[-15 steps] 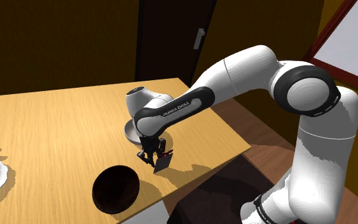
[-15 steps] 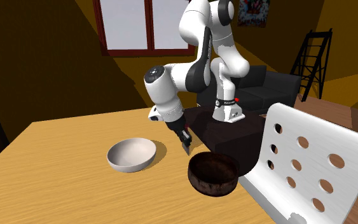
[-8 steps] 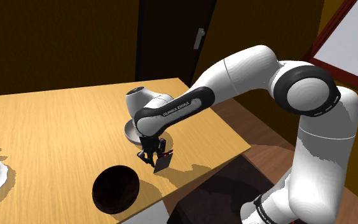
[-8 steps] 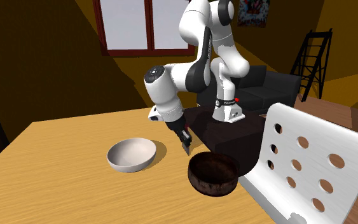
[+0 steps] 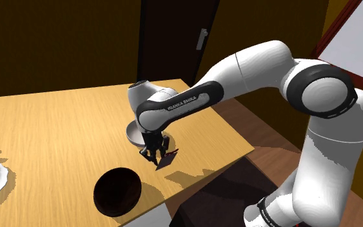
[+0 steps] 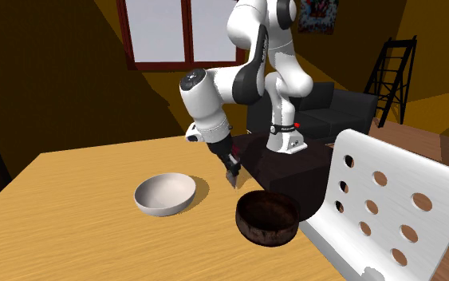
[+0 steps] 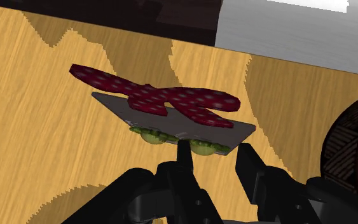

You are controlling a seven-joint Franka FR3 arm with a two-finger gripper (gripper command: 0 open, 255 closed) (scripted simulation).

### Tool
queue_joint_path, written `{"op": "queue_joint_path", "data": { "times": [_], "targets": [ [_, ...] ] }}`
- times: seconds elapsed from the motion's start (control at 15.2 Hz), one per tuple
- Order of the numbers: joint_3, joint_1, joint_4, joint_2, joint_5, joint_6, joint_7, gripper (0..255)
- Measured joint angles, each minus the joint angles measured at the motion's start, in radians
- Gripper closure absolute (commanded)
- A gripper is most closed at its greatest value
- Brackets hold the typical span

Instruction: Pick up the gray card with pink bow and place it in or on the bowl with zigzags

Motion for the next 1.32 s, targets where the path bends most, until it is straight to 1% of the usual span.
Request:
{"op": "queue_joint_path", "data": {
  "times": [0.66,1.32],
  "targets": [
    [0.015,-0.01,0.026,-0.084,0.031,-0.105,-0.012,255],
    [0.023,-0.019,0.081,-0.151,0.055,-0.222,-0.023,255]
  ]
}}
